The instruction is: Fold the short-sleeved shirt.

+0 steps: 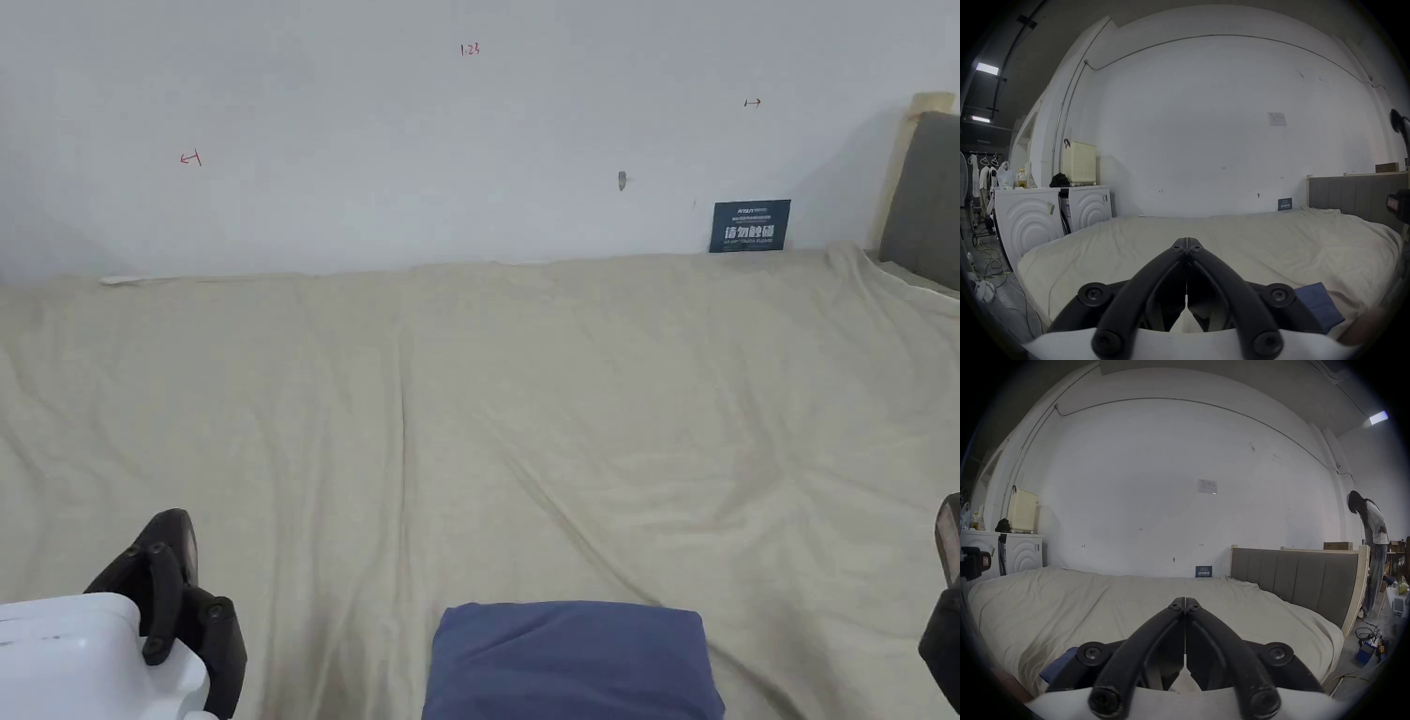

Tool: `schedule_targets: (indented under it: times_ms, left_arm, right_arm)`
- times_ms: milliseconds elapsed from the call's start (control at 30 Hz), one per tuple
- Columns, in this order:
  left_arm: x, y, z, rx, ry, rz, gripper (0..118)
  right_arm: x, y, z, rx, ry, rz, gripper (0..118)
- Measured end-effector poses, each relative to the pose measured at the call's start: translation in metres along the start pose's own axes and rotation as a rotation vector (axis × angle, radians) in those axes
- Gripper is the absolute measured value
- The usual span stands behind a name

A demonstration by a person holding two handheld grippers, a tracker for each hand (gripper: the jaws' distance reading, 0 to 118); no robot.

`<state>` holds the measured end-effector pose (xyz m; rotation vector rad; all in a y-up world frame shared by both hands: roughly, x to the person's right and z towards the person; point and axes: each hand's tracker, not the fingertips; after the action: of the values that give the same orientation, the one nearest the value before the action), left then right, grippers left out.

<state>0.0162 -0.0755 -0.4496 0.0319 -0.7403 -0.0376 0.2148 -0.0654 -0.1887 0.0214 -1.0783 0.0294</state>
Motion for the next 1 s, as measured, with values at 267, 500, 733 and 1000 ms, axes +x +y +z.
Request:
schedule_targets:
  times_ms: [267,500,733,1000]
  left_arm:
    - [0.0,-0.001,-0.002,-0.017,-0.033,0.008,0]
    - [-0.024,0.001,-0.016,-0.121,-0.269,0.225,0]
    - [-0.024,-0.029,-0.039,-0.389,-0.369,0.288,0]
    - [-0.05,-0.087,-0.135,-0.938,-0.675,0.68,2]
  right_arm:
    - [0.007,0.001,-0.001,-0.002,-0.016,0.007,0]
    - [-0.003,0.033,-0.031,-0.053,0.292,0.087,0]
    - [-0.049,-0.056,-0.122,-0.892,0.705,0.194,0]
    - [-0.038,-0.122,-0.15,-1.113,0.531,0.173,0]
